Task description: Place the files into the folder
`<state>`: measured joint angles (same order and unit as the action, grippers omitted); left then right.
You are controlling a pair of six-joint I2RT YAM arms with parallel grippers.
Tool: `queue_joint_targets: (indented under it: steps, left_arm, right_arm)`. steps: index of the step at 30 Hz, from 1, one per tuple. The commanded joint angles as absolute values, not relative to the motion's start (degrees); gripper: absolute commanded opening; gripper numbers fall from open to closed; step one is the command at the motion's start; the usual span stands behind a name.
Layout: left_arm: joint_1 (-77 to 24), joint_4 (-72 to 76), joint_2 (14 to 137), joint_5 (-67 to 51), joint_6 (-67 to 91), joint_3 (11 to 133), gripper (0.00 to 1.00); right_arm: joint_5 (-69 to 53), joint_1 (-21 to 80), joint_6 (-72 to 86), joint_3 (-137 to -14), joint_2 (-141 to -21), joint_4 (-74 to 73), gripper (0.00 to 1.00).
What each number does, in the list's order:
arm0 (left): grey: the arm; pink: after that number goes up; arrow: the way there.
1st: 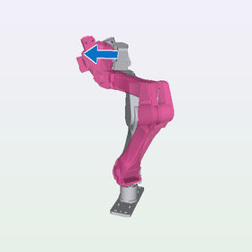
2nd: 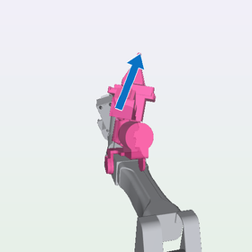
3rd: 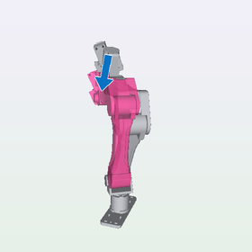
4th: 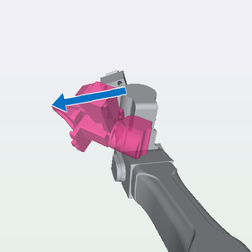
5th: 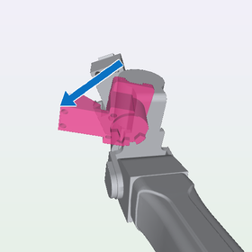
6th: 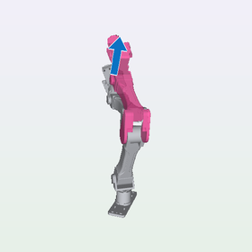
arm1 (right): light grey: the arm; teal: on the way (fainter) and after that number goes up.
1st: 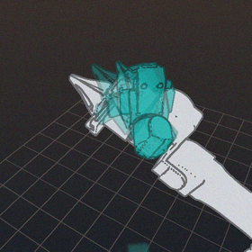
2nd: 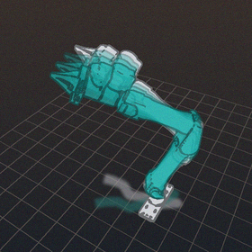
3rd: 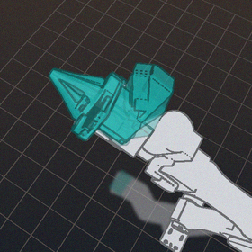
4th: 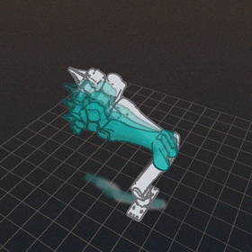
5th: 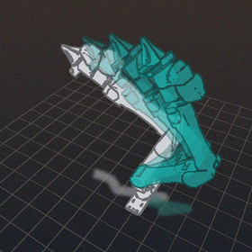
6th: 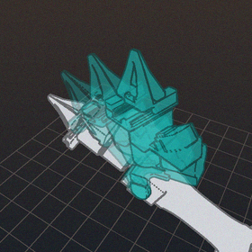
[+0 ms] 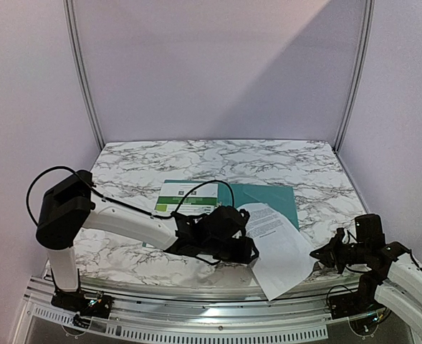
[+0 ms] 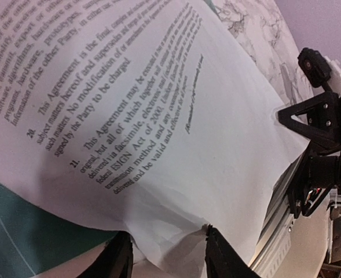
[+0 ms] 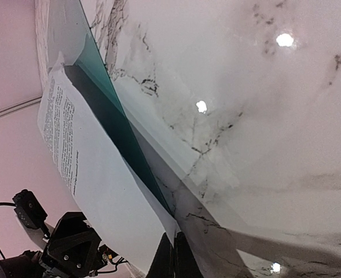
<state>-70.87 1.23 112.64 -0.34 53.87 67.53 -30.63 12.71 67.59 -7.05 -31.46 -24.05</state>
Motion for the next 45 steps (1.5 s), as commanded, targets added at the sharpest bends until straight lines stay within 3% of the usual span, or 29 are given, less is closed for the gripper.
queue_joint_targets:
  steps: [1, 5, 9, 12, 23, 29, 31, 36, 41, 45]
  left_arm:
    - [-71.6, 0.9, 112.8, 1.5, 54.5, 67.0, 0.39]
    - [-71.6, 2.4, 111.8, 2.0, 55.0, 65.8, 0.37]
    - [-71.7, 5.6, 111.4, 0.9, 55.3, 65.2, 0.49]
    - [-71.8, 8.2, 110.8, 1.1, 56.9, 63.9, 0.49]
    - [-71.9, 9.7, 109.3, 4.4, 60.3, 61.8, 0.0]
    - [-71.8, 5.6, 108.9, 6.1, 59.4, 63.2, 0.0]
    - [-71.5, 4.0, 108.6, 6.2, 58.5, 63.4, 0.0]
    - [-70.8, 0.7, 108.3, 5.2, 56.1, 64.2, 0.0]
    - [-70.3, -3.5, 106.5, 5.6, 56.2, 63.1, 0.0]
    - [-69.6, -4.3, 105.0, 5.2, 56.7, 61.1, 0.0]
  right_arm:
    - [-31.2, 12.5, 66.9, -4.4, -31.2, -25.3, 0.0]
    - [-31.2, 12.6, 66.9, -4.3, -31.2, -25.3, 0.0]
    - [-31.4, 12.6, 67.1, -4.1, -31.1, -24.9, 0.0]
    - [-31.3, 12.6, 67.2, -4.0, -31.0, -25.0, 0.0]
    - [-31.3, 12.6, 67.6, -3.9, -30.8, -24.8, 0.0]
    - [-31.7, 12.5, 67.4, -3.4, -31.2, -24.2, 0.0]
    - [-32.9, 12.5, 67.1, -2.7, -31.3, -23.7, 0.07]
    - [-33.5, 12.6, 66.2, -1.9, -30.9, -24.4, 0.11]
    - [-34.0, 12.5, 64.0, -2.7, -30.6, -25.0, 0.32]
    - [-35.5, 12.5, 61.8, -3.4, -31.7, -24.8, 0.39]
